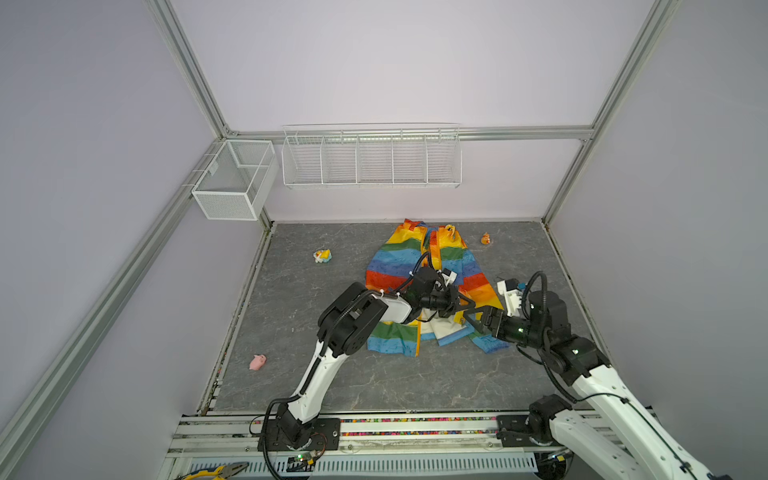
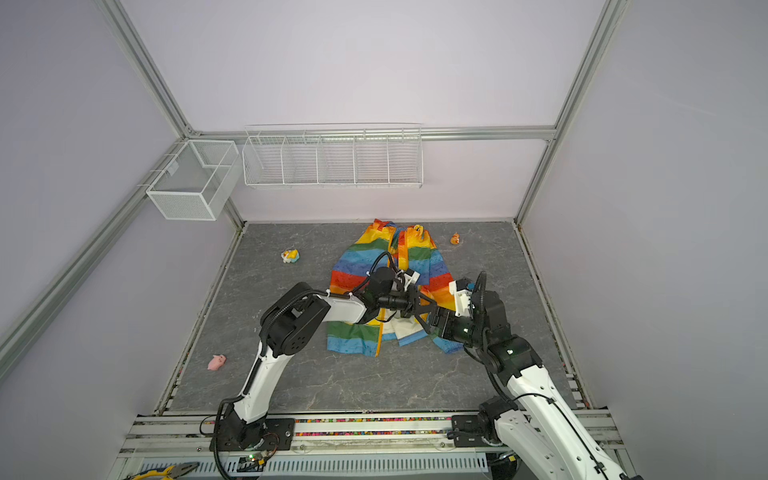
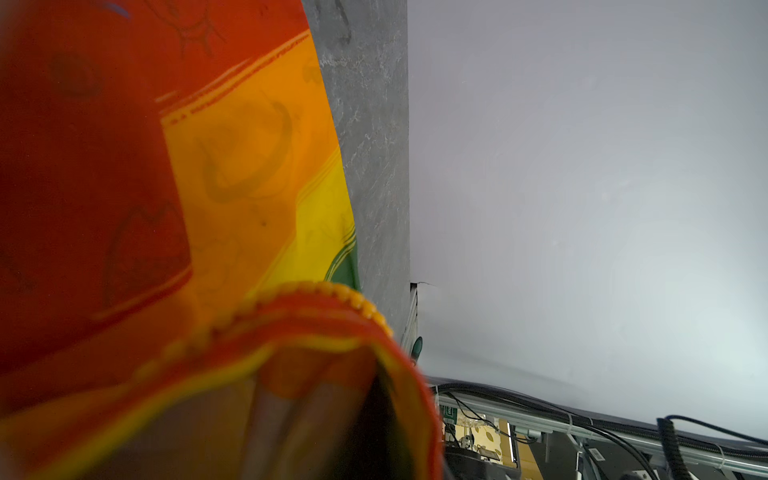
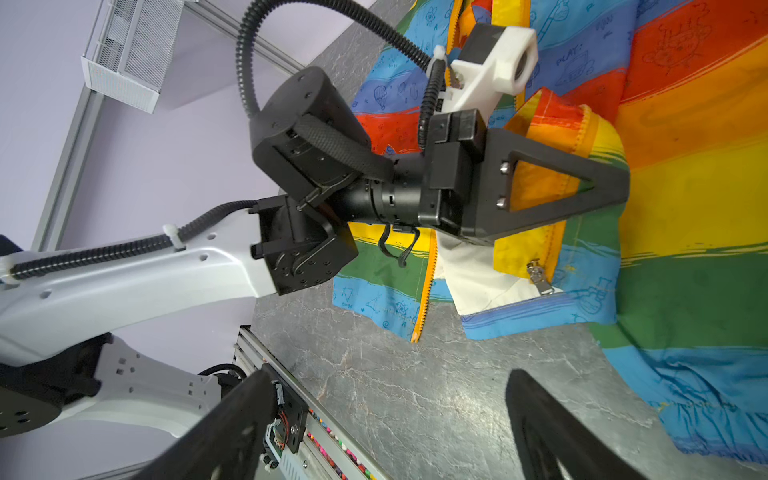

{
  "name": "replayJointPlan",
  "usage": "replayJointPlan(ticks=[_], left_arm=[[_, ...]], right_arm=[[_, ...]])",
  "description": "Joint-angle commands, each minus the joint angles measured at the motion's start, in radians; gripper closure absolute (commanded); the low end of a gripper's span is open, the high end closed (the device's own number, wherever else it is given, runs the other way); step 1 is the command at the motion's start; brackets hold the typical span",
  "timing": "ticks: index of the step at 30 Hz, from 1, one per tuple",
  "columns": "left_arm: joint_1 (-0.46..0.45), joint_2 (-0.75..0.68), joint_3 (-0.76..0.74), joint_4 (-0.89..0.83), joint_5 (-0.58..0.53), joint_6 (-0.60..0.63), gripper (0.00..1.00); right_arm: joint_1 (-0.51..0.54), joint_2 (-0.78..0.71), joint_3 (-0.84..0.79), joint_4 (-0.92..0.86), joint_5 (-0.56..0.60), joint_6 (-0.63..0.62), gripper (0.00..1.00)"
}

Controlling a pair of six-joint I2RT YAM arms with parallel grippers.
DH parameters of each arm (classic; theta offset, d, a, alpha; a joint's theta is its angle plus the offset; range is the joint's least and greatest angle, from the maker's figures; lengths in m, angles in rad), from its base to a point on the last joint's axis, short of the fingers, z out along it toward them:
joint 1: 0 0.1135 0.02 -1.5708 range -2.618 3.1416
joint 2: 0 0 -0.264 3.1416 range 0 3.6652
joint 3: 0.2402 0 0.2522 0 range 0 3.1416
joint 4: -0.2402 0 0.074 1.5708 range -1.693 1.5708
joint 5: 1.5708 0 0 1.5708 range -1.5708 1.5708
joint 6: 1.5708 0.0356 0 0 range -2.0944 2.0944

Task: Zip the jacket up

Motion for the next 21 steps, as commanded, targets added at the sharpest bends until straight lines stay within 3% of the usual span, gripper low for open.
replayJointPlan(ticks=[1, 5, 10, 17, 19, 21], left_arm=[[0.016, 0.034, 0.065, -0.035, 0.018, 0.069, 0.99], [0.034, 0.027, 0.099, -0.178, 0.004, 0.184, 0.86], [0.057, -0.038, 0.109, -0.416, -0.072, 0.35, 0.54], [0.064, -0.15, 0.11, -0.722, -0.223, 0.528, 0.44], [0.064, -0.191, 0.099, -0.767, -0.259, 0.553, 0.43], [0.064, -0.226, 0.091, -0.798, -0.283, 0.568, 0.41]], right_arm=[[-0.008, -0.012, 0.031, -0.02, 0.015, -0.015, 0.1], [-0.007, -0.02, 0.036, -0.028, 0.018, -0.014, 0.09], [-0.009, -0.02, 0.04, -0.026, 0.017, -0.012, 0.09], [-0.009, -0.014, 0.04, -0.024, 0.032, -0.011, 0.01], [-0.01, -0.012, 0.043, -0.032, 0.055, -0.008, 0.1], [-0.009, -0.006, 0.043, -0.041, 0.077, -0.008, 0.11]])
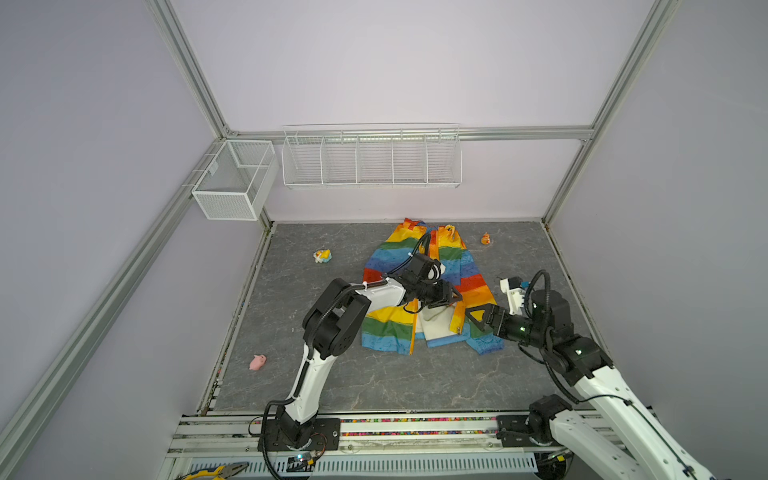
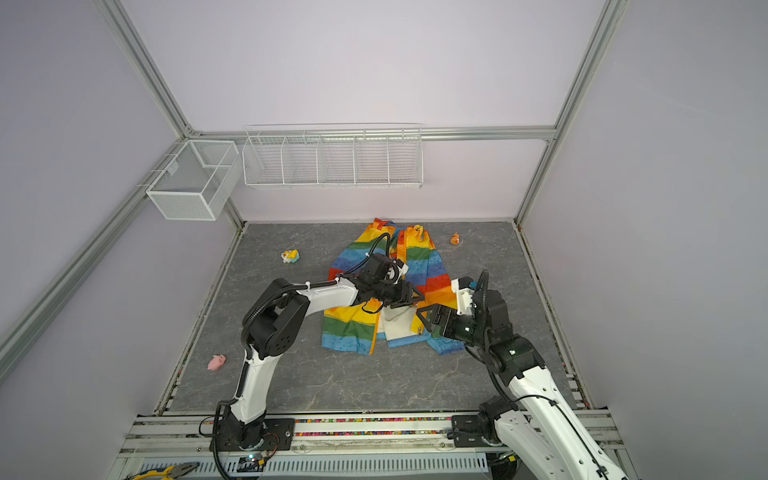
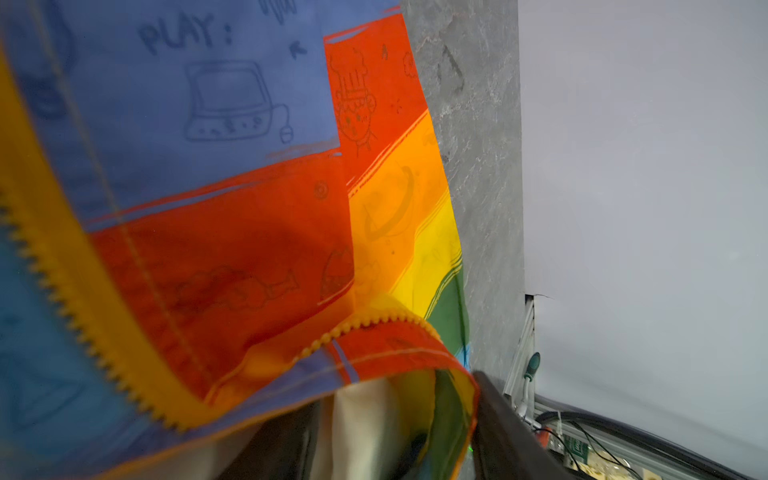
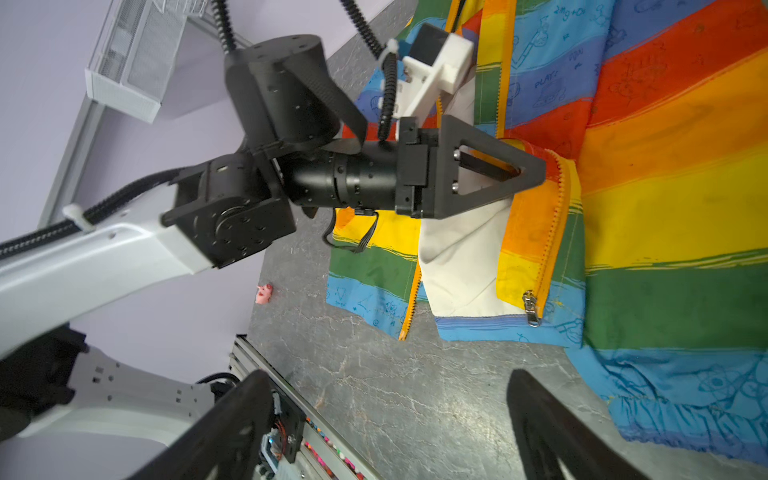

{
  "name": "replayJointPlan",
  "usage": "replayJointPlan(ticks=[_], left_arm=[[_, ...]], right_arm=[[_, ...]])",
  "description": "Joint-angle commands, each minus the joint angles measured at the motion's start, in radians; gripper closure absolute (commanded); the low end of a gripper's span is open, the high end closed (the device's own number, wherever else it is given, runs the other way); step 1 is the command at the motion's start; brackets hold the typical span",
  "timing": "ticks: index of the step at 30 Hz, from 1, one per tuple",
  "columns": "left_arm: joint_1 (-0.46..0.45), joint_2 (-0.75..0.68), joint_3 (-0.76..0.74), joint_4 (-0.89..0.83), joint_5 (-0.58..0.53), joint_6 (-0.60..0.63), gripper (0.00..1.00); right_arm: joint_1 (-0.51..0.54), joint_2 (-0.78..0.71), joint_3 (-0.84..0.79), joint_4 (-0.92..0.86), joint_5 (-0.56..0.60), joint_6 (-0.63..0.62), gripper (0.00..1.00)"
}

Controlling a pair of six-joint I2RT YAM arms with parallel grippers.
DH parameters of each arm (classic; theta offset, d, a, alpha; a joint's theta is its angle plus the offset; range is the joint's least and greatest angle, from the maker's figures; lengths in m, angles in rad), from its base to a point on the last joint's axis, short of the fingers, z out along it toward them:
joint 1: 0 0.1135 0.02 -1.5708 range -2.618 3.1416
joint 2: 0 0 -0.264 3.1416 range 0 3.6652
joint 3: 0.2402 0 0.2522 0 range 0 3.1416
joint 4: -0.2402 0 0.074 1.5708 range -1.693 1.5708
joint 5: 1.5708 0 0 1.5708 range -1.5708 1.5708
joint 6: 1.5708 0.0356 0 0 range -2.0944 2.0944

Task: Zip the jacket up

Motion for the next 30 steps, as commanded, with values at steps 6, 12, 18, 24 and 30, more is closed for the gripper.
replayJointPlan(ticks=[6, 12, 18, 24, 30], left_arm=[[0.004, -0.139, -0.008, -0.253, -0.165, 0.122, 0.41], [0.009, -0.255, -0.076, -0.408, -0.315, 0.148, 0.43], [0.011, -0.467, -0.252, -0.484, -0.404, 0.088, 0.42], [0.011, -0.689, -0.492, -0.45, -0.382, -0.061, 0.38], [0.011, -0.788, -0.775, -0.155, -0.284, -0.291, 0.4]], right_arm=[[-0.004, 0.037, 0.024, -0.003, 0.052, -0.011, 0.1], [-0.004, 0.11, 0.062, -0.022, 0.037, -0.032, 0.02], [0.045, 0.251, 0.073, 0.055, -0.054, 0.012, 0.15], [0.176, 0.402, 0.081, 0.157, -0.036, 0.084, 0.25], [0.289, 0.597, 0.103, 0.251, -0.02, 0.182, 0.41]])
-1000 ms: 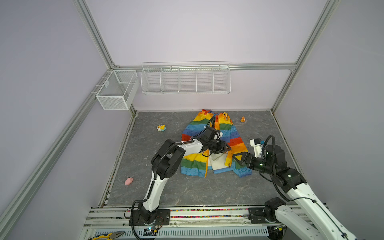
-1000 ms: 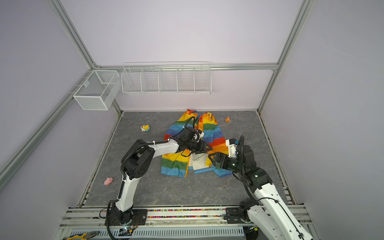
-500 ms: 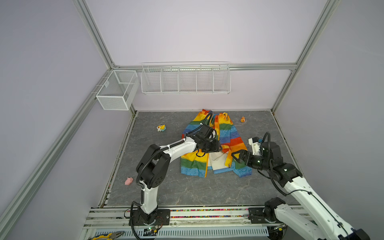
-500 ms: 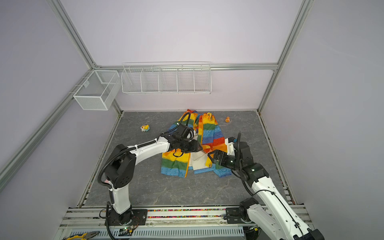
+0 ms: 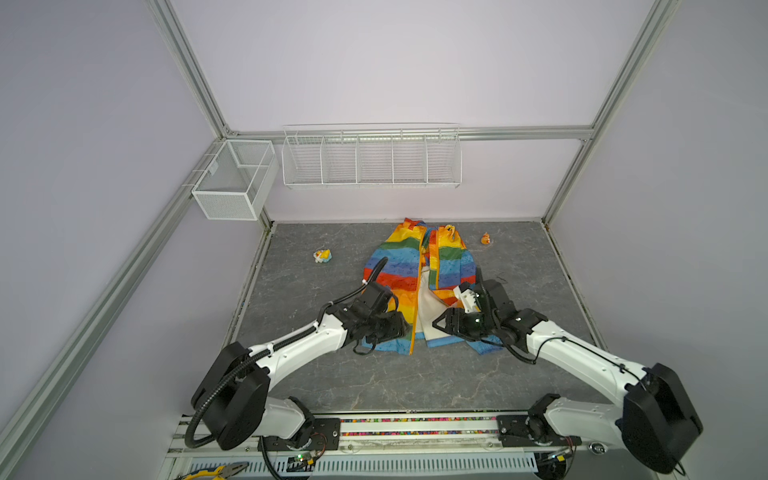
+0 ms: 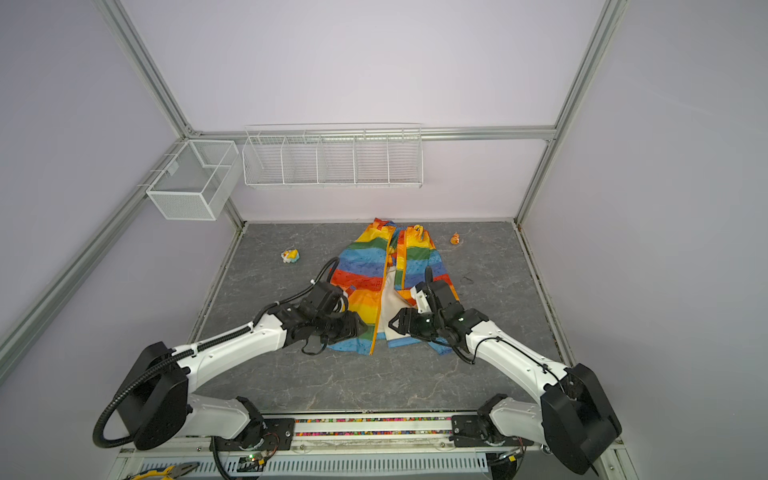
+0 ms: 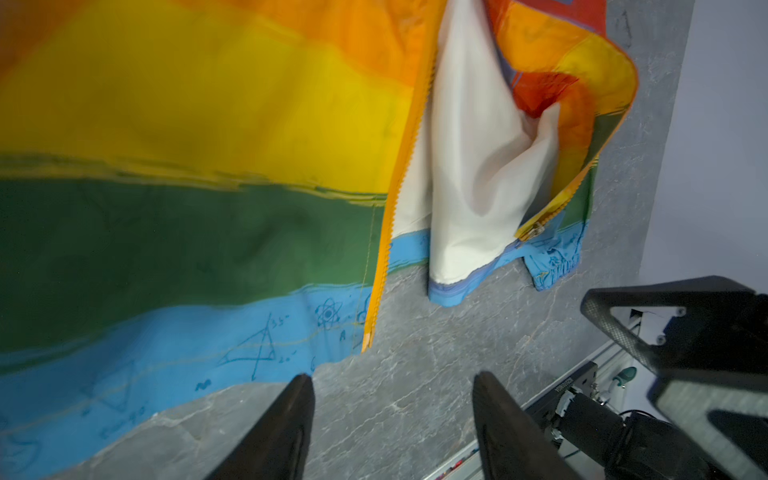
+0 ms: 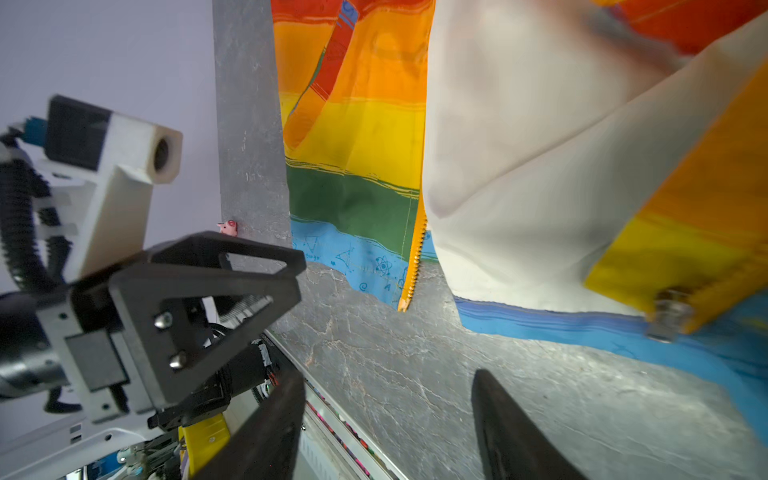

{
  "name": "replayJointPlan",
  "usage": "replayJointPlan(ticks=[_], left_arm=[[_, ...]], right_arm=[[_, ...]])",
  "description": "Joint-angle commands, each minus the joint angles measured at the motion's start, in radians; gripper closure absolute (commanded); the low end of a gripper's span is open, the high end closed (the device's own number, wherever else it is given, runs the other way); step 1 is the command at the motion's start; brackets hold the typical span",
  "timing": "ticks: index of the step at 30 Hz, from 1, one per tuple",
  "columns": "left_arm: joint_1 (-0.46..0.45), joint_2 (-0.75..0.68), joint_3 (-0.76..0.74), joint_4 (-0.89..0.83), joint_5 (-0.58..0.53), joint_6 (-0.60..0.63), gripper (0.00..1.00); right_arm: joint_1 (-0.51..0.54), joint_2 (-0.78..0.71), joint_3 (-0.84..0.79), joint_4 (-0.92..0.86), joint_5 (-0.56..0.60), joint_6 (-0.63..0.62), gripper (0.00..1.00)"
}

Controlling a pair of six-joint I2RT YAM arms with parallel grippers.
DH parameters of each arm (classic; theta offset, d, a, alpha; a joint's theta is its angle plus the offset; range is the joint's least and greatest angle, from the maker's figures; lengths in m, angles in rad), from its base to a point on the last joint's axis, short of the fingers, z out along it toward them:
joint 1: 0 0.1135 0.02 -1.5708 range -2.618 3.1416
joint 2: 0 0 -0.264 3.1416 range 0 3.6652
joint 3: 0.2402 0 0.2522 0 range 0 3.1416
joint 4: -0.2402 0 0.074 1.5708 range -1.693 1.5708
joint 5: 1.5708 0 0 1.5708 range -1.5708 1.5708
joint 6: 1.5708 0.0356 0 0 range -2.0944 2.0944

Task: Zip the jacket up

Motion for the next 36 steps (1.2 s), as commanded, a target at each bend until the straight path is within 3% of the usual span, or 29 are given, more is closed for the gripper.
replayJointPlan(ticks=[1, 6, 17, 22, 30, 36], left_arm=[[0.002, -0.006, -0.112, 0.192, 0.045, -0.164, 0.42], [0.002, 0.035, -0.172, 0.345, 0.07, -0.235, 0.51], [-0.001, 0.046, -0.116, 0.305, 0.11, -0.177, 0.74], [-0.002, 0.036, -0.107, 0.235, 0.071, -0.139, 0.74], [-0.004, 0.118, -0.155, 0.355, 0.097, -0.176, 0.74], [-0.007, 0.143, -0.19, 0.399, 0.089, -0.195, 0.82]], right_arm=[[0.046, 0.092, 0.034, 0.082, 0.005, 0.081, 0.45], [0.093, 0.23, 0.052, 0.155, -0.003, 0.159, 0.56], [0.11, 0.352, 0.065, 0.217, 0.029, 0.216, 0.57], [0.113, 0.394, 0.056, 0.274, 0.012, 0.254, 0.57], [0.125, 0.406, 0.043, 0.323, 0.006, 0.3, 0.56], [0.125, 0.376, 0.021, 0.329, 0.01, 0.316, 0.56]])
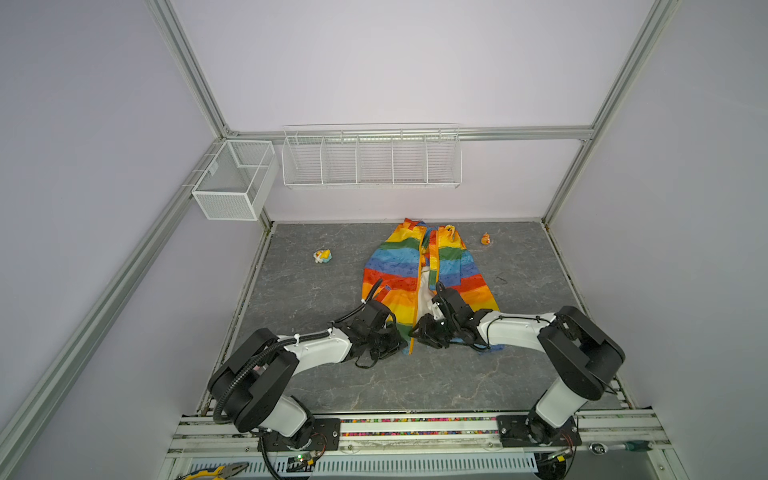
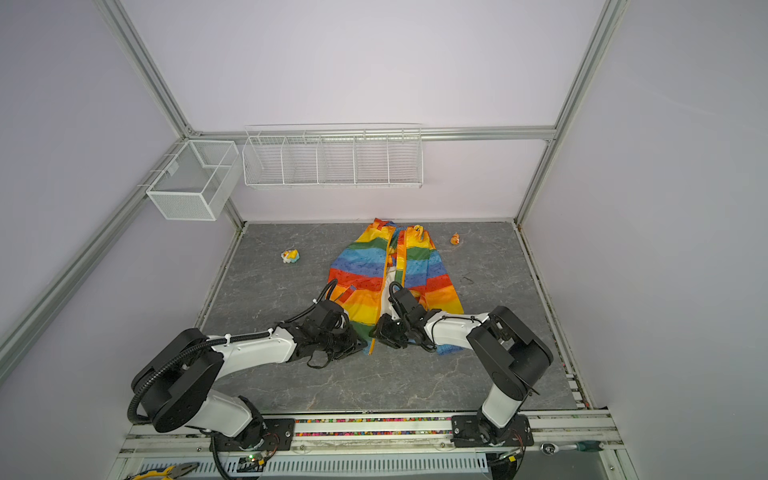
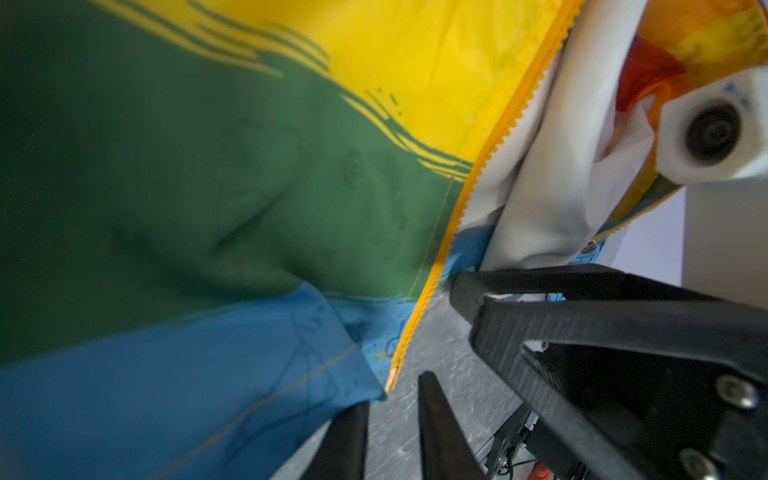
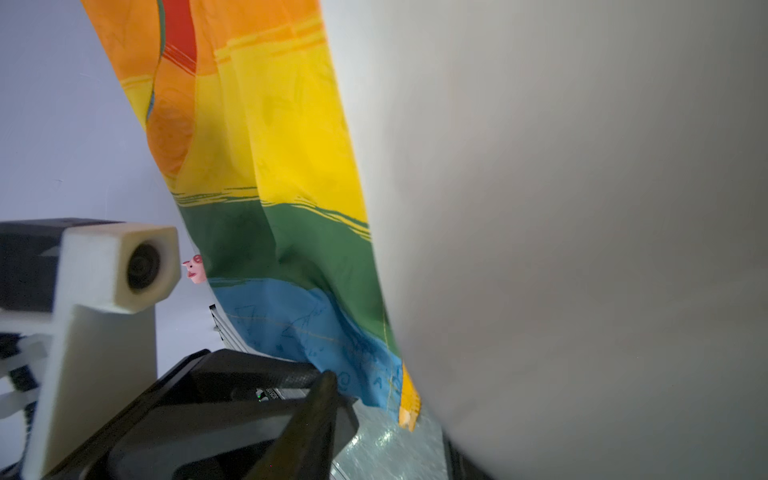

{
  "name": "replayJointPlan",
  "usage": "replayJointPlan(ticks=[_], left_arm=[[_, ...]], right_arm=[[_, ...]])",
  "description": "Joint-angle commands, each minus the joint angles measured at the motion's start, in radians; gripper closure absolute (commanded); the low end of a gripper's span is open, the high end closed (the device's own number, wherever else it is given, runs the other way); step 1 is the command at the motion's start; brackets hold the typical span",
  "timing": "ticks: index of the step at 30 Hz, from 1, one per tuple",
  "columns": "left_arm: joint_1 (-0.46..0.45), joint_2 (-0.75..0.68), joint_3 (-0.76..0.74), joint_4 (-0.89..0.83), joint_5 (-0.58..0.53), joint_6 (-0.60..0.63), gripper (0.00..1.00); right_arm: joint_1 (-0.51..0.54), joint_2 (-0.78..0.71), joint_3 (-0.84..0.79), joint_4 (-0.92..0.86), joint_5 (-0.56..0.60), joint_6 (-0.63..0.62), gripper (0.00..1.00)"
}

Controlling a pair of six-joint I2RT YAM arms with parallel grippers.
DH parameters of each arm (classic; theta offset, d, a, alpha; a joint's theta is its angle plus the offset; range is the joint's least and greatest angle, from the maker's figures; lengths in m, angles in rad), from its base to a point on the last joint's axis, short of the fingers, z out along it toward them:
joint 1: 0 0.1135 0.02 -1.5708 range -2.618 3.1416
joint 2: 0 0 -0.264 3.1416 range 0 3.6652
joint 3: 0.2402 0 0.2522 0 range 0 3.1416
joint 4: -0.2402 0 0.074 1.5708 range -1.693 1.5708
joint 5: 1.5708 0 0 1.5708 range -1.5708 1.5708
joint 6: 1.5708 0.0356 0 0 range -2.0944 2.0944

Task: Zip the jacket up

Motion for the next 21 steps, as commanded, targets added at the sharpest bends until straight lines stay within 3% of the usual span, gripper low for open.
replayJointPlan(ticks=[1, 4, 15, 21], left_arm=[[-0.005, 0.017, -0.024, 0.056, -0.006, -0.022, 0.86], [-0.006, 0.019, -0.032, 0.081, 0.0, -0.02, 1.0], [-0.006, -0.139, -0.013, 0.045, -0.011, -0.049, 1.0], [-0.006, -0.149, -0.012, 0.071, 0.015, -0.073, 1.0]], right_arm=[[0.005, -0.03, -0.03, 0.028, -0.006, 0.041, 0.56], [0.008, -0.047, -0.05, 0.041, -0.007, 0.061, 0.56], [0.012, -0.064, -0.085, 0.113, -0.031, 0.143, 0.39], [0.012, -0.042, -0.091, 0.206, -0.047, 0.21, 0.38]])
